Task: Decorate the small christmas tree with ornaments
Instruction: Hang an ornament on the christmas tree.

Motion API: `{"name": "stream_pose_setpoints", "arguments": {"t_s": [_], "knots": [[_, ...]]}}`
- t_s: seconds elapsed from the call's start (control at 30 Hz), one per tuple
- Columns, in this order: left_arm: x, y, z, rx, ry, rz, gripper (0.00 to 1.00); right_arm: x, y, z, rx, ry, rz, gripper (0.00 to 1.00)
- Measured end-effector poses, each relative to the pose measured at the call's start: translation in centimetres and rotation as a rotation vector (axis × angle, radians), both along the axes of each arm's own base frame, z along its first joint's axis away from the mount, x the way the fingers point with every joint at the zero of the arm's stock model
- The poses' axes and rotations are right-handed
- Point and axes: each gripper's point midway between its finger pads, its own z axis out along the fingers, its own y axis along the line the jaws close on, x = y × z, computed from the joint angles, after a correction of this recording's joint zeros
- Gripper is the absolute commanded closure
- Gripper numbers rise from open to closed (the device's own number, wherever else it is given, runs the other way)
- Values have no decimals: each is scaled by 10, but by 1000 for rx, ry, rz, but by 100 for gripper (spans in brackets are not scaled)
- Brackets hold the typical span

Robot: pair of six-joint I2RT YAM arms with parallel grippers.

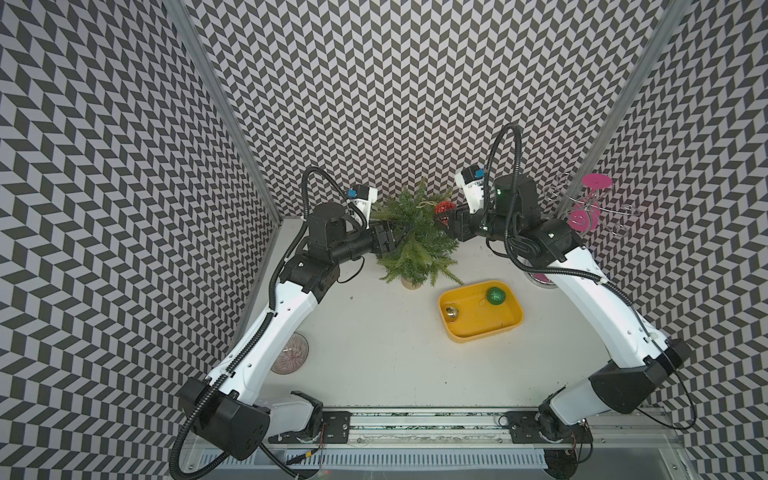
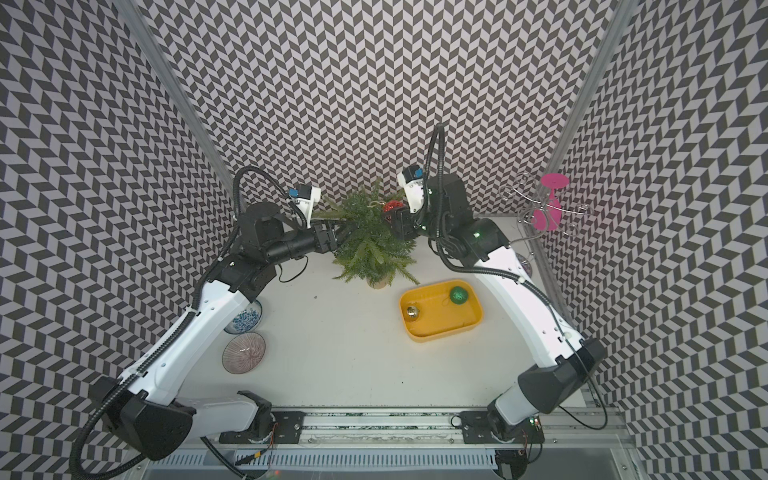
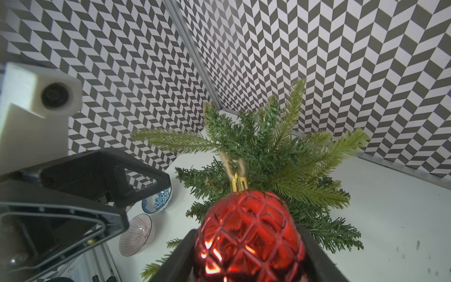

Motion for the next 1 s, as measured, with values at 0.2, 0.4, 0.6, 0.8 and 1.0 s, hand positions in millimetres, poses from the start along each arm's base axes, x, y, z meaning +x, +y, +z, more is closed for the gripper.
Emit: {"name": "stream_pose_setpoints", "arguments": {"t_s": [0.2,0.4,0.6,0.8,1.0], "knots": [[0,0,0,0,-1,0,37,-9,-5,-8,-37,-25,-4,41],[1,0,1,-3,-4,-1,37,-13,-7,-3,-40,-74,-10,41],[2,0,-1,-2,-2,-1,37,-17,-3,-6,-69,-110,-4,41],[2,-1,-3,-4,1,-2,37,-18,0,-12,-114,-137,-13,41],[2,-1,-4,-9,10,-4,37,-16,0,-14,-152,-167,-41,41]]}}
